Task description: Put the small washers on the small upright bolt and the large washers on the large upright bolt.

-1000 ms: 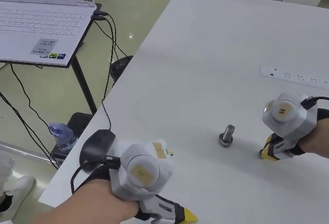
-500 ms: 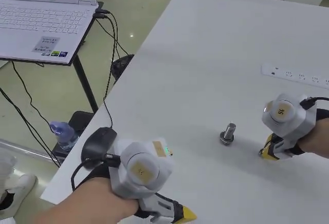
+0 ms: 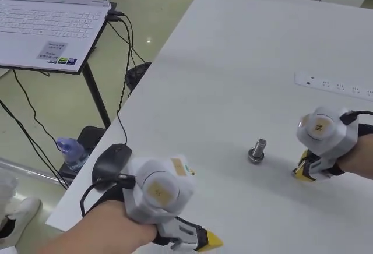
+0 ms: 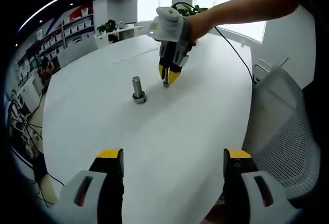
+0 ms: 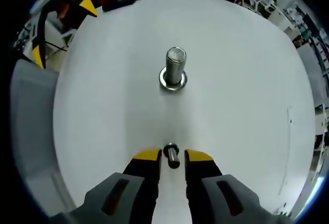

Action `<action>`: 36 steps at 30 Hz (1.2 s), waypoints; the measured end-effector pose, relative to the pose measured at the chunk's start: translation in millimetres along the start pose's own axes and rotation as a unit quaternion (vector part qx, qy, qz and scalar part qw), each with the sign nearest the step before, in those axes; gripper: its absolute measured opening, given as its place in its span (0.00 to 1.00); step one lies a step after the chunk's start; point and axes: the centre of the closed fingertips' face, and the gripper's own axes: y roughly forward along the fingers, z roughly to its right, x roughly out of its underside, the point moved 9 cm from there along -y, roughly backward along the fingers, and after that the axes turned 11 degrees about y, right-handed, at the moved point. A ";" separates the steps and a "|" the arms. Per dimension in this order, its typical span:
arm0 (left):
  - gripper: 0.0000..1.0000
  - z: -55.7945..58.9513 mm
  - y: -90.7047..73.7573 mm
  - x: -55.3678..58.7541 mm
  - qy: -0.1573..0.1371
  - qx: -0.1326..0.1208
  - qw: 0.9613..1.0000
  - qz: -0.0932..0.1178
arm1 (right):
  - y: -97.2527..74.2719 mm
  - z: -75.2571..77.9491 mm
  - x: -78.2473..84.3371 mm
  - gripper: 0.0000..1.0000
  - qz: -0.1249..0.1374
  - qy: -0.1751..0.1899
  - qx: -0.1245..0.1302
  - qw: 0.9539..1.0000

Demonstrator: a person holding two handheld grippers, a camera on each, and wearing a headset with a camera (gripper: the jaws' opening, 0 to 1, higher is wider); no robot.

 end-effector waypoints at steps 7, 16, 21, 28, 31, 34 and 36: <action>0.80 -1.8 -0.4 -0.6 -0.001 -0.007 1.000 0.005 | -16.6 0.4 -2.6 0.29 0.042 0.002 0.014 0.999; 0.81 -3.9 0.9 -6.2 -0.010 -0.009 1.000 0.026 | -52.4 -6.4 4.6 0.34 0.153 0.064 0.022 0.986; 0.84 -4.3 -1.0 -6.3 -0.016 -0.018 0.999 0.034 | -67.0 -23.5 21.3 0.42 0.214 0.103 0.016 0.971; 0.83 -2.9 -4.0 -8.4 -0.018 -0.015 0.999 0.032 | -78.1 -48.6 49.5 0.50 0.265 0.133 0.004 0.955; 0.83 -0.8 -4.6 -10.6 -0.020 -0.013 0.999 0.032 | -75.9 -53.9 64.2 0.52 0.262 0.163 -0.011 0.951; 0.83 -0.7 -6.3 -12.8 -0.023 -0.015 0.999 0.033 | -77.0 -62.5 75.3 0.54 0.269 0.171 -0.009 0.948; 0.83 -1.0 -6.9 -13.4 -0.026 -0.020 0.999 0.035 | -78.5 -69.5 82.1 0.56 0.280 0.177 -0.015 0.943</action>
